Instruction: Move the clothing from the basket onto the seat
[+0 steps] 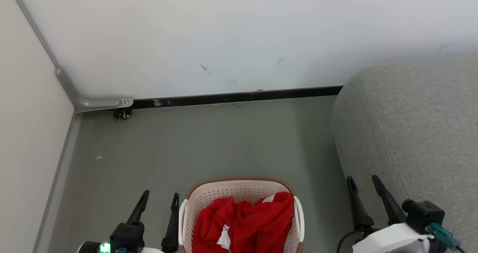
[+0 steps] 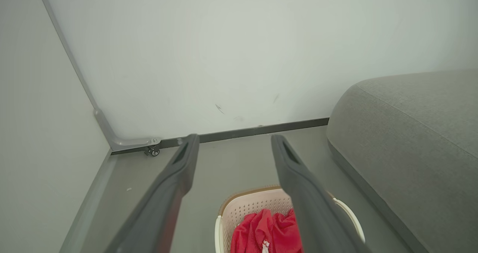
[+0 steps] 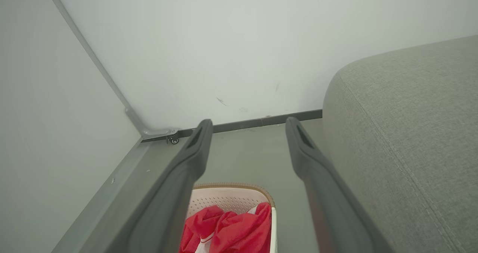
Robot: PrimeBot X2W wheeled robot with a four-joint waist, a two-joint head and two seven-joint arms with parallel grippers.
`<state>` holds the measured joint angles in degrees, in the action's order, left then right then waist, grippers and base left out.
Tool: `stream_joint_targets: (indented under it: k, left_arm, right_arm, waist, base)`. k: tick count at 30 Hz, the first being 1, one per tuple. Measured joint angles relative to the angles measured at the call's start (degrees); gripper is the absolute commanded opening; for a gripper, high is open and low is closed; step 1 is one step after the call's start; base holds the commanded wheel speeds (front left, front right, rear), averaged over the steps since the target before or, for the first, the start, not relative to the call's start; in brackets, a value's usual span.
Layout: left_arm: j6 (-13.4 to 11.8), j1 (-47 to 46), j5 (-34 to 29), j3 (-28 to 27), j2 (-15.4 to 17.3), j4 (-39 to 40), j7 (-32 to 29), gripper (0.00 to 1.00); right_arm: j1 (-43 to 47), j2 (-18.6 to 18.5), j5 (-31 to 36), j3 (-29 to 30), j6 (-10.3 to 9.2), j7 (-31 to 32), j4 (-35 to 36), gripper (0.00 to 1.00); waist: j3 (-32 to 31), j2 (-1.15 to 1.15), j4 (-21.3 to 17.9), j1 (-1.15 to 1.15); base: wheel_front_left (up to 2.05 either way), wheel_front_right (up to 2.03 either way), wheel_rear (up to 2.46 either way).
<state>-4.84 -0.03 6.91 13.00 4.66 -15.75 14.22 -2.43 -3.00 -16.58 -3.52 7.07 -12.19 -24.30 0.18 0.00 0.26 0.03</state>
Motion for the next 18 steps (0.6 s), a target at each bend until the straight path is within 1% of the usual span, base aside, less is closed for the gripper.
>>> stream_joint_targets:
  k: [18]
  left_arm:
    - [-0.03, -0.47, -0.12, -0.36, -0.24, -0.41, 0.0, 1.0]
  right_arm:
    - [-0.11, 0.1, 0.6, 0.55, 0.0, 0.0, 0.53, 1.0]
  waist:
    - [1.36, 0.0, -0.14, 0.0]
  base:
    - [0.0, 0.0, 0.0]
